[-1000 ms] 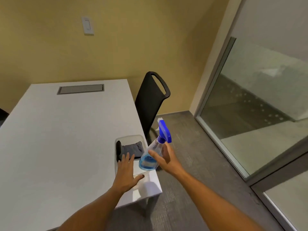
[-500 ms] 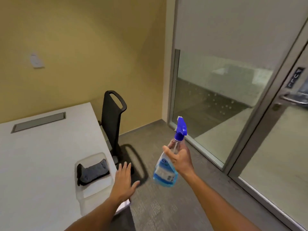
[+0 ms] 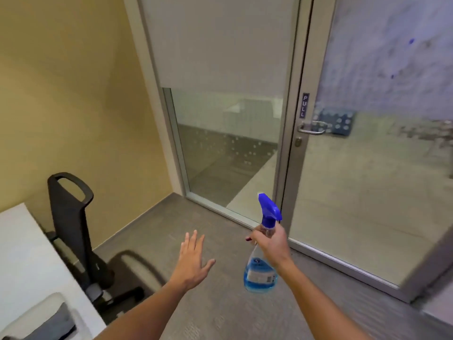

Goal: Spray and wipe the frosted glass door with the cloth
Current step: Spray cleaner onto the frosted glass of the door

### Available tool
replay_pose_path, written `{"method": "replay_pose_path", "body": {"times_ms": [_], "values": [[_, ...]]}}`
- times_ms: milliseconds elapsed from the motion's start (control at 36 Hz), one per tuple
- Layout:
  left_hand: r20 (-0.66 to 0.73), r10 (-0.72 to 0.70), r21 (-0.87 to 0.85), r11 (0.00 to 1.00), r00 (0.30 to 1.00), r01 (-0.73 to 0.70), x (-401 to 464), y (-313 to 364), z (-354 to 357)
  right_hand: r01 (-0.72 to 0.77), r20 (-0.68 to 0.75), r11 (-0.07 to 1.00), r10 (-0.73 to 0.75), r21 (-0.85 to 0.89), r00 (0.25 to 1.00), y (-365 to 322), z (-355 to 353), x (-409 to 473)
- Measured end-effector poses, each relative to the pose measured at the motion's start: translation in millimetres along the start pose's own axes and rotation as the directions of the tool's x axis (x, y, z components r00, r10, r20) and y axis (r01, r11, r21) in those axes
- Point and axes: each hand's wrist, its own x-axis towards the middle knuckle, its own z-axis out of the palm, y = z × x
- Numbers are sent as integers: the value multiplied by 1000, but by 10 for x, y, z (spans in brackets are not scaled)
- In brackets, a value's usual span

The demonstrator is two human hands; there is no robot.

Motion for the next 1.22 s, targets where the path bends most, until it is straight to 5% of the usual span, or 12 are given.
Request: {"method": "replay_pose_path", "body": {"times_ms": [361, 833, 1222], "values": [[97, 370, 236, 893, 924, -383, 1540, 799, -189, -2, -416, 983, 79, 183, 906, -184, -655, 608], [82, 604, 259, 755, 793, -602, 3829, 1425, -680, 193, -579, 952, -21, 237, 815, -674, -911, 2010], [-48, 764, 235, 635, 644, -736, 5112, 2877, -1330, 286, -742, 944, -76, 161, 666, -831, -1513, 2673]]}}
